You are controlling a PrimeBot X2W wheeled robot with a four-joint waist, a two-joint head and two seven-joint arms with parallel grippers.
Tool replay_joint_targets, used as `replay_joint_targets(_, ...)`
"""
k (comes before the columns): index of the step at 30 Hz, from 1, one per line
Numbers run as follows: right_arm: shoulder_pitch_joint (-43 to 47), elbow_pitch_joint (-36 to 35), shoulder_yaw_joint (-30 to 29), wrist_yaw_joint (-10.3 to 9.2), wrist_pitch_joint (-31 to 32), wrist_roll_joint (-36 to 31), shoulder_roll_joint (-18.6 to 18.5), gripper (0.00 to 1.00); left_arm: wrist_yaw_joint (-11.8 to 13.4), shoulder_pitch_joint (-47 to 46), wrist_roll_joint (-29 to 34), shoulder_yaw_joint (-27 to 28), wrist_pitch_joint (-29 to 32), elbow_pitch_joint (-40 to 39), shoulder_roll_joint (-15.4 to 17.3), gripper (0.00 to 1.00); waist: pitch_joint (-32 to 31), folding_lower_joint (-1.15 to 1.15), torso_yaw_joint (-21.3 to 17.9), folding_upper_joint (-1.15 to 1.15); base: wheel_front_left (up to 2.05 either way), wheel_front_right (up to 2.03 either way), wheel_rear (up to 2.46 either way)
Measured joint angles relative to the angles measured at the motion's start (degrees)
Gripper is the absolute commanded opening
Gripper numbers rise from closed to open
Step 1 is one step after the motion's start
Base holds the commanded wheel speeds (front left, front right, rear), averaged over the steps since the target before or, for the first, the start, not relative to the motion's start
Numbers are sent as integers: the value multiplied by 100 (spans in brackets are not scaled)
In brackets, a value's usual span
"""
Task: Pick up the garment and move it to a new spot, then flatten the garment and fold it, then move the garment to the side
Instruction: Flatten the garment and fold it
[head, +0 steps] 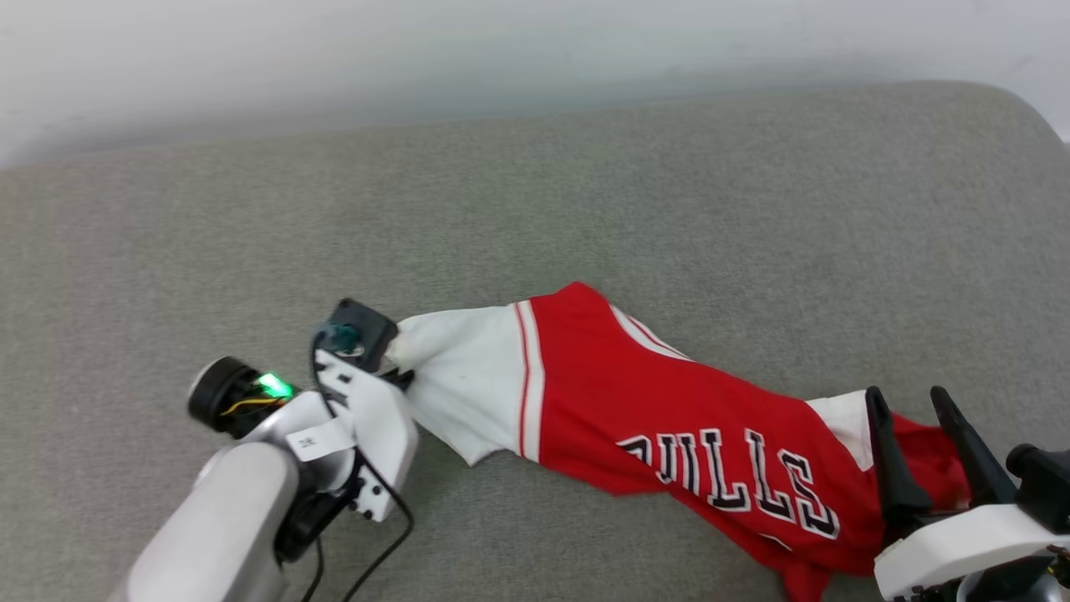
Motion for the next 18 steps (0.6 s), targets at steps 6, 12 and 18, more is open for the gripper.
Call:
replay_joint_targets(6, 112, -66, -121, 0, 105, 7, 0, 100, 408, 627, -226, 380, -10, -366, 309, 0, -205, 0, 269, 0, 0, 0, 0)
replay_joint_targets(12, 255, -119, -252, 0, 229, 0, 0, 100, 976, 1783, -728, 860, -249, -253, 296, 0, -482, 0, 510, 0, 0, 0, 0)
replay_joint_targets(18, 322, -183, -283, 0, 337, 0, 0, 100, 1110, 2362, -1049, 990, -564, 54, 24, 0, -630, 0, 556, 0, 0, 0, 0)
